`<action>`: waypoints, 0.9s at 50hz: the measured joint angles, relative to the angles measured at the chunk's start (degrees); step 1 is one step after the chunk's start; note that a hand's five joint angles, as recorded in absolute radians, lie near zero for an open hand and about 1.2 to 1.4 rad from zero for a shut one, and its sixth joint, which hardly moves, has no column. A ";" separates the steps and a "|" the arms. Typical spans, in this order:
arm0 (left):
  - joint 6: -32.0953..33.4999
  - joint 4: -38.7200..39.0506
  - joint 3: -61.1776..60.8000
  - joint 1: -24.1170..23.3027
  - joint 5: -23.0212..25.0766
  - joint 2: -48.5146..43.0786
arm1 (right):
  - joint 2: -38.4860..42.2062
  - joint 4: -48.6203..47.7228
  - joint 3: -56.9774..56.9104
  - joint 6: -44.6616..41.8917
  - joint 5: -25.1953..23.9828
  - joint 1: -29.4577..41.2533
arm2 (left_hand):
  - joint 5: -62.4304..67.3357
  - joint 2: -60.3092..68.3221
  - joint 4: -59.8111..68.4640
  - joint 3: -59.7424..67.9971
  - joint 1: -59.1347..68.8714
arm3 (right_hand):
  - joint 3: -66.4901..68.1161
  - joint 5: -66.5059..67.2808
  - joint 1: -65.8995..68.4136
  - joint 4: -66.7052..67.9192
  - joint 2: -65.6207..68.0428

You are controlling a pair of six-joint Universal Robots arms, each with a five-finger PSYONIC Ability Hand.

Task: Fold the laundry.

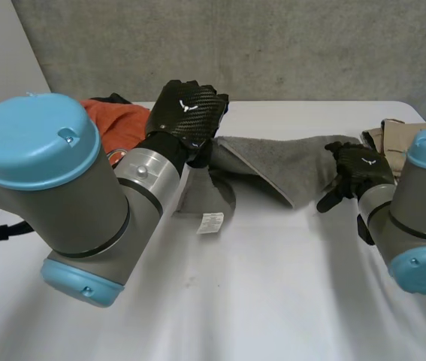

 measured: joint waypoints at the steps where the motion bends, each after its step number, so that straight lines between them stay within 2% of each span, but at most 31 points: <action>1: -0.10 -0.21 -0.06 -0.05 -0.06 0.14 | 0.13 0.13 -0.10 0.13 -0.71 -0.10 | 0.00 0.00 0.00 0.00 0.00 | -0.02 -0.06 0.00 -0.01 -0.01; 4: -0.83 -0.90 -0.36 -0.30 -0.35 1.03 | 2.32 1.30 -2.04 0.81 -5.27 0.11 | 0.00 0.00 0.00 0.00 0.00 | -0.09 -0.20 0.00 -0.10 -0.06; 8: -1.87 -1.26 -0.61 -0.72 -0.52 2.38 | 5.55 3.37 -5.27 2.09 -7.07 1.44 | 0.00 0.00 0.00 0.00 0.00 | -0.09 -0.31 0.00 -0.10 -0.08; 13: -3.25 -1.81 -0.88 -1.47 -0.73 4.48 | 10.76 6.13 -11.03 5.85 -4.69 3.88 | 0.00 0.00 0.00 0.00 0.00 | -0.09 -0.30 0.00 -0.09 -0.11; 18: -4.79 -3.01 -1.02 -2.38 -0.96 6.30 | 16.16 6.79 -17.05 9.87 1.16 6.41 | 0.00 0.00 0.00 0.00 0.00 | 3.98 3.87 5.39 4.04 3.97; 19: -5.39 -3.52 -1.05 -2.73 -0.99 6.83 | 17.75 6.70 -18.75 10.77 3.07 7.15 | 0.00 0.00 0.00 0.00 0.00 | 10.79 10.72 12.27 10.84 10.84; 20: -5.39 -3.52 -1.05 -2.73 -0.99 6.83 | 17.75 6.70 -18.75 10.77 3.07 7.15 | 0.00 0.00 0.00 0.00 0.00 | 10.79 10.72 12.27 10.84 10.84; 21: -6.09 -4.11 -1.08 -3.10 -1.02 7.36 | 19.38 6.45 -20.44 11.55 5.19 7.88 | 0.00 0.00 0.00 0.00 0.00 | 24.86 24.57 27.21 24.92 26.45; 23: -6.81 -4.75 -1.13 -3.41 -1.06 7.82 | 20.45 6.09 -21.67 12.05 6.70 8.32 | 0.00 0.00 0.01 0.00 0.00 | 46.10 45.23 47.59 45.97 47.49; 26: -7.57 -5.48 -1.46 -3.33 -1.16 8.34 | 20.99 5.44 -22.75 12.55 8.31 8.35 | 0.00 0.00 0.01 0.00 0.00 | 52.62 50.75 50.13 53.75 53.05; 31: -7.72 -5.88 -2.55 -0.76 -1.55 9.16 | 16.77 4.99 -20.49 11.07 7.30 6.29 | 0.00 0.08 0.02 0.13 0.00 | 53.00 50.79 50.13 54.57 53.05; 34: -7.26 -5.89 -3.30 2.02 -1.82 9.67 | 11.03 5.43 -17.63 7.45 3.87 3.38 | 0.00 0.09 0.03 0.13 0.00 | 53.00 50.79 50.13 54.57 53.05; 37: -6.66 -5.92 -3.92 4.96 -1.80 10.04 | 5.07 6.96 -15.15 2.60 -1.81 -0.06 | 0.00 0.10 0.03 0.13 0.00 | 53.00 50.79 50.13 54.60 53.05; 40: -5.99 -6.07 -4.53 8.34 -1.21 10.17 | -1.99 10.91 -13.08 -4.17 -11.45 -4.82 | 0.60 0.10 0.03 0.13 0.60 | 53.52 51.41 50.13 54.70 53.05; 43: -5.69 -6.28 -5.04 10.30 -0.13 9.71 | -5.48 16.20 -13.74 -8.30 -18.79 -7.78 | 0.69 0.10 0.03 0.13 0.60 | 53.67 51.55 50.13 54.70 53.05; 44: -5.54 -6.43 -5.44 11.50 0.96 8.88 | -7.39 21.31 -15.03 -11.12 -24.17 -9.81 | 0.69 0.10 0.04 0.13 0.60 | 53.75 51.55 50.13 54.71 53.05; 45: -5.48 -6.49 -5.64 12.08 1.64 8.30 | -8.20 24.33 -16.00 -12.54 -26.91 -10.84 | 0.71 0.10 0.04 0.13 0.60 | 53.76 51.56 50.13 54.71 53.05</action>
